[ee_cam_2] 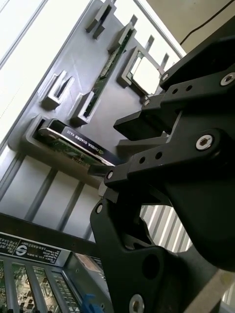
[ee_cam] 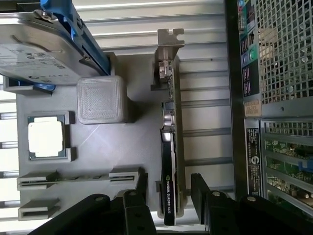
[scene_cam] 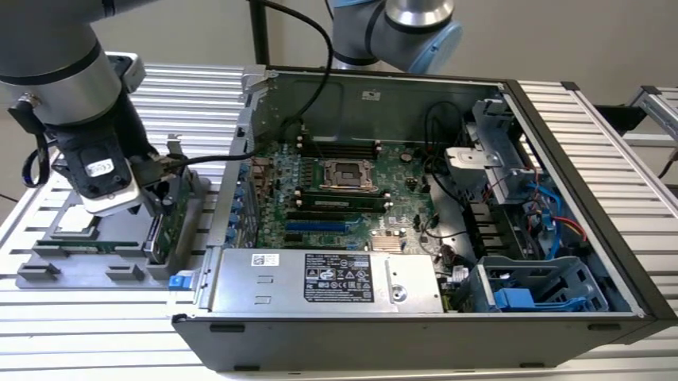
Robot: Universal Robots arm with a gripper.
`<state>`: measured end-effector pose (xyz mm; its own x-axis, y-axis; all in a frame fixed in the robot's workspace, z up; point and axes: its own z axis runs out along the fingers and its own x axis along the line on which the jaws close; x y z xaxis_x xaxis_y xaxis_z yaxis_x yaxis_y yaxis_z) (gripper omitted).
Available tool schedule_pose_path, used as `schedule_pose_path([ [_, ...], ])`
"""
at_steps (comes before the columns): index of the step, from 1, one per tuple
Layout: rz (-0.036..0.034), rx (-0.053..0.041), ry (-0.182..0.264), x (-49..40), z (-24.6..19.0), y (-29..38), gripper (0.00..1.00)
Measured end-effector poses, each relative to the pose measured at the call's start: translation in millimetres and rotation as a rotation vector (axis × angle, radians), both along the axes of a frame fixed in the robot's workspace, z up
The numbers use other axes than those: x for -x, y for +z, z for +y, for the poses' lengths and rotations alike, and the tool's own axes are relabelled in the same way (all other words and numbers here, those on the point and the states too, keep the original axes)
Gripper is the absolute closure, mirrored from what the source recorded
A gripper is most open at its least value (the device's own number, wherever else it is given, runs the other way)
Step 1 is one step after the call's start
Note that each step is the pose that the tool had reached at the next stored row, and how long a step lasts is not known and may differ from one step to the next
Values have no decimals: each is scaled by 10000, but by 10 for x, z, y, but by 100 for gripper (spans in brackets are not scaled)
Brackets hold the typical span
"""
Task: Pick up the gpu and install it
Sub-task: 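Pick up the gpu and move the gpu toward the slot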
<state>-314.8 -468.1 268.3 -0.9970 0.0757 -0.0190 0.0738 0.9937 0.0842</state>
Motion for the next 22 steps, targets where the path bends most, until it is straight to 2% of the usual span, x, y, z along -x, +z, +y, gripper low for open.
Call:
schedule_pose_path([
  [6, 0, 0, -1, -32, 26, -86, 0],
  [10, 11, 1, 0, -42, 64, -149, 0],
  [17, 13, 0, -3, -41, 156, -253, 0],
  [22, 15, 1, -2, -42, 179, -304, 0],
])
